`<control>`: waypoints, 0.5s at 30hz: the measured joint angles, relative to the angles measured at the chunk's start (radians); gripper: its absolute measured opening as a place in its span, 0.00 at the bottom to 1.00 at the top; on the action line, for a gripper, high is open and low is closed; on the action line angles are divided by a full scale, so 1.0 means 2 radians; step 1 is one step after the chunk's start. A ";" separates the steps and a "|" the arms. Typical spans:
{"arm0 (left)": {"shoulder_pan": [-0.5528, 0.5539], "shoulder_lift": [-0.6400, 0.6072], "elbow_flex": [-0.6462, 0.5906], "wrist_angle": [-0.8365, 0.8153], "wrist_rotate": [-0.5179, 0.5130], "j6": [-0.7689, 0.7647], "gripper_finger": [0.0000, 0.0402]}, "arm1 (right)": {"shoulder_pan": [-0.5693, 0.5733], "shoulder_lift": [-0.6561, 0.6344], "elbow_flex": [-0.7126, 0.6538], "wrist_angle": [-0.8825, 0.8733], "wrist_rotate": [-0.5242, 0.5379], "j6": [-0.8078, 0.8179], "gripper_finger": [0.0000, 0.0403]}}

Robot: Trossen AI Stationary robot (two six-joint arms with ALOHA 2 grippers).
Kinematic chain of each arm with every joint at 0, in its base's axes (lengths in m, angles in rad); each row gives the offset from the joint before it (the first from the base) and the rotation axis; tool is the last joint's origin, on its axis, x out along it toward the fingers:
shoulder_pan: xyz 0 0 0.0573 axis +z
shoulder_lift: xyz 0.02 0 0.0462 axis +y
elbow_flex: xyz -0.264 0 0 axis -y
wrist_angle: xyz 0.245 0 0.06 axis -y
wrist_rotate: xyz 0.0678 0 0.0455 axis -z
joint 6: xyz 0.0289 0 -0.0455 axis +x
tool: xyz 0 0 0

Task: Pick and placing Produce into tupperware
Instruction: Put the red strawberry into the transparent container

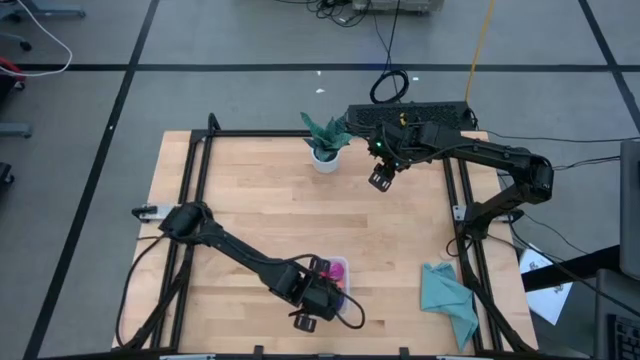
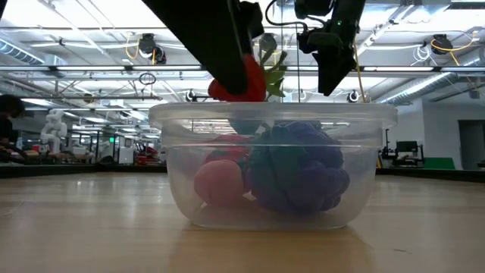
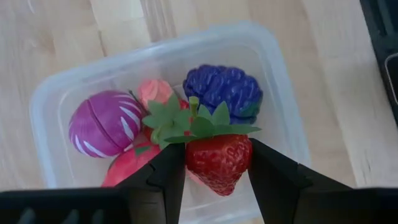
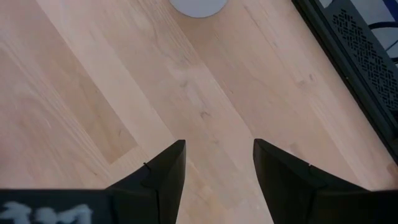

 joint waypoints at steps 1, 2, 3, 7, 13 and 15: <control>0.001 0.002 0.000 0.002 0.000 -0.003 0.38 | 0.000 0.000 0.000 0.000 0.000 0.000 0.45; 0.002 0.003 0.000 0.001 0.000 -0.007 0.38 | 0.000 0.000 0.000 0.000 0.000 0.000 0.45; 0.004 0.004 0.000 -0.003 0.000 -0.011 0.38 | 0.000 0.000 0.000 0.000 0.000 0.000 0.45; 0.011 0.004 0.000 -0.007 0.000 -0.028 0.38 | 0.000 0.000 0.000 0.000 0.000 0.000 0.45; 0.016 0.005 0.000 -0.007 0.000 -0.038 0.39 | 0.000 0.000 0.000 0.000 0.000 0.000 0.45; 0.018 0.006 0.000 -0.008 0.000 -0.039 0.41 | 0.000 0.000 0.000 0.000 0.000 0.000 0.45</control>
